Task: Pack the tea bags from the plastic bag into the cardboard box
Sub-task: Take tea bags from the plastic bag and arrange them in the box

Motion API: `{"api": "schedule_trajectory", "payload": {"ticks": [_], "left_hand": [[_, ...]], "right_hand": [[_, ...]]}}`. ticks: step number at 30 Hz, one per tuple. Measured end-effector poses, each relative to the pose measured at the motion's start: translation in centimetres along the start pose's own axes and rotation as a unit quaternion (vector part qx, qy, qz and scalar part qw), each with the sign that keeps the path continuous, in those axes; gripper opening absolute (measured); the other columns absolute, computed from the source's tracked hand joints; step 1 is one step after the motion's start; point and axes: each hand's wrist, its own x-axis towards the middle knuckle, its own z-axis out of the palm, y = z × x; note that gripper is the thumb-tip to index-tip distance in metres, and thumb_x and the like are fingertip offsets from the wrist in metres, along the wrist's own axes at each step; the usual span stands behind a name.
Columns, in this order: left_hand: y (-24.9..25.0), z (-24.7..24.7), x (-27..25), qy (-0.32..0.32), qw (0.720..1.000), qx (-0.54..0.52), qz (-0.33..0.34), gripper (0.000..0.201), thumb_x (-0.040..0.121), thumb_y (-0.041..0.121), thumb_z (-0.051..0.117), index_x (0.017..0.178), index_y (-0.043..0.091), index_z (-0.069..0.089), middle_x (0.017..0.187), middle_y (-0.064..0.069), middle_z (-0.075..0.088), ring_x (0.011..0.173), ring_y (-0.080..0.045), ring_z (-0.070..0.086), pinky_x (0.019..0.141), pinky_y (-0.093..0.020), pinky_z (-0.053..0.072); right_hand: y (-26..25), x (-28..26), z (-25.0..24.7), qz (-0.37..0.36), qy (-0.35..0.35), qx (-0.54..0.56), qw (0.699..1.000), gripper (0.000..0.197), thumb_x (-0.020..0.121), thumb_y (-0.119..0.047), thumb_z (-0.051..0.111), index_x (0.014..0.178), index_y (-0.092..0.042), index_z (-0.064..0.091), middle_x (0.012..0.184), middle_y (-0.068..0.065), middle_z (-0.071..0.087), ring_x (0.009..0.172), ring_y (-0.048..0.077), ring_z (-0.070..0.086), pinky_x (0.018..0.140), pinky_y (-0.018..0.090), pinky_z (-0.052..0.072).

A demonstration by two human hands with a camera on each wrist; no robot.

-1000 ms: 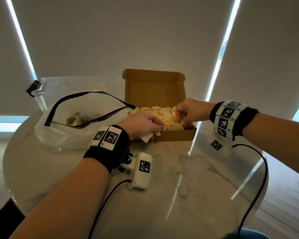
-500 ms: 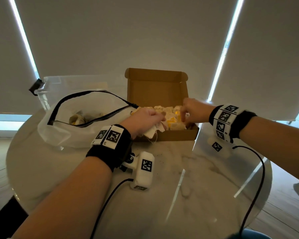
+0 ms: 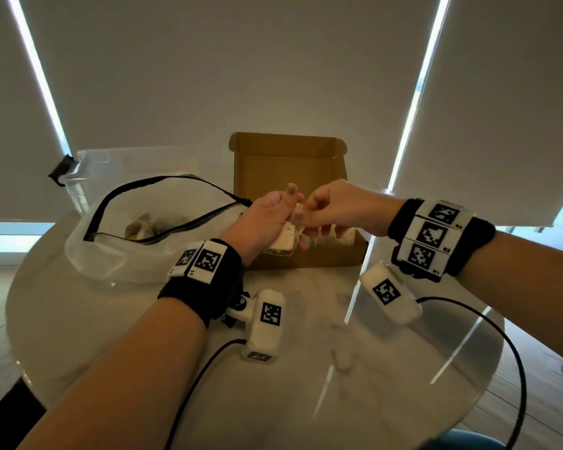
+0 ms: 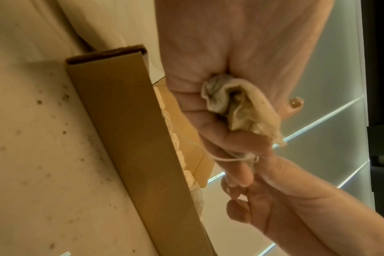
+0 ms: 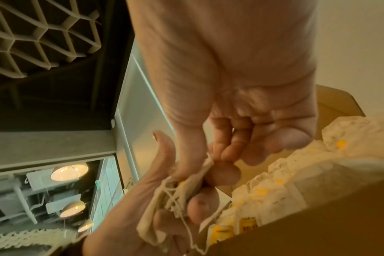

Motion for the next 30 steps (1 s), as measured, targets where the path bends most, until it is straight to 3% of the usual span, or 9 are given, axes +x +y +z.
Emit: {"api": "schedule_trajectory", "payload": {"ticks": [3,7,9,12,16,20,23,27,30], "left_hand": [[0.2,0.2,-0.2,0.002,0.999,-0.037,0.009,0.047,0.098,0.042,0.030,0.128,0.008,0.042,0.084,-0.011,0.067,0.051,-0.010,0.065,0.046,-0.019,0.052],[0.0,0.2,0.2,0.005,0.999,-0.046,-0.019,0.046,0.088,0.034,0.058,0.128,0.014,0.044,0.106,-0.013,0.065,0.066,-0.018,0.071,0.051,-0.021,0.054],[-0.1,0.0,0.2,0.006,0.999,-0.026,-0.029,0.044,0.085,0.023,0.066,0.124,0.017,0.049,0.107,-0.009,0.065,0.072,-0.016,0.072,0.054,-0.020,0.055],[-0.3,-0.3,0.4,0.011,0.999,0.000,-0.031,0.036,0.086,0.011,0.066,0.119,0.014,0.054,0.098,-0.008,0.069,0.064,-0.011,0.069,0.053,-0.019,0.055],[-1.0,-0.6,0.8,0.006,0.997,0.053,-0.056,0.032,0.085,0.005,0.066,0.115,0.010,0.058,0.083,-0.003,0.070,0.054,-0.007,0.064,0.047,-0.018,0.051],[-1.1,-0.6,0.8,-0.008,0.994,0.086,-0.065,0.027,0.086,0.006,0.066,0.112,0.010,0.062,0.086,-0.001,0.070,0.053,-0.005,0.062,0.046,-0.017,0.050],[-1.1,-0.6,0.8,-0.019,0.993,0.098,-0.064,0.019,0.090,0.011,0.062,0.109,0.012,0.063,0.084,-0.004,0.072,0.052,-0.005,0.061,0.046,-0.017,0.049],[-1.1,-0.5,0.8,-0.018,0.993,0.103,-0.060,0.014,0.091,0.016,0.059,0.105,0.013,0.061,0.076,-0.002,0.070,0.050,-0.005,0.060,0.046,-0.018,0.048],[-1.2,-0.5,0.9,-0.009,0.991,0.117,-0.060,0.012,0.091,0.017,0.059,0.103,0.014,0.061,0.082,0.000,0.069,0.050,-0.003,0.059,0.045,-0.016,0.048]], "right_hand": [[-0.1,-0.1,-0.4,-0.001,-0.004,0.030,1.000,0.010,0.080,-0.017,0.071,0.081,-0.014,0.062,0.072,-0.002,0.063,0.061,0.007,0.056,0.055,0.022,0.044],[-0.1,-0.3,-1.1,-0.007,0.016,0.043,0.999,0.014,0.078,-0.003,0.070,0.074,-0.011,0.059,0.073,0.002,0.062,0.057,0.005,0.058,0.055,0.020,0.048],[0.0,-0.4,-1.5,-0.007,0.042,0.054,0.998,0.016,0.078,-0.001,0.070,0.074,-0.010,0.057,0.072,0.003,0.063,0.055,0.005,0.059,0.052,0.018,0.047],[0.3,-0.4,-2.2,0.000,0.078,0.068,0.995,0.017,0.080,-0.001,0.069,0.075,-0.010,0.056,0.070,0.005,0.063,0.050,0.006,0.058,0.049,0.018,0.046],[0.9,-0.5,-3.3,0.024,0.085,0.084,0.993,0.017,0.082,0.007,0.063,0.084,-0.009,0.056,0.073,0.010,0.064,0.049,0.011,0.063,0.050,0.021,0.054],[1.8,-0.5,-4.1,0.040,0.094,0.066,0.993,0.023,0.085,0.008,0.059,0.103,-0.007,0.059,0.087,0.011,0.061,0.062,0.014,0.066,0.058,0.024,0.059],[2.4,-0.3,-4.5,0.033,0.099,0.030,0.994,0.026,0.086,0.007,0.059,0.110,-0.003,0.061,0.092,0.008,0.060,0.076,0.015,0.064,0.060,0.018,0.058],[3.3,-0.2,-4.2,0.029,0.077,-0.059,0.995,0.020,0.080,0.004,0.067,0.099,0.000,0.066,0.089,0.004,0.061,0.076,0.010,0.061,0.055,0.011,0.051],[3.7,0.2,-3.9,0.039,0.078,-0.115,0.989,0.012,0.079,-0.002,0.072,0.090,-0.001,0.067,0.082,0.003,0.064,0.066,0.006,0.061,0.050,0.011,0.048]]}}
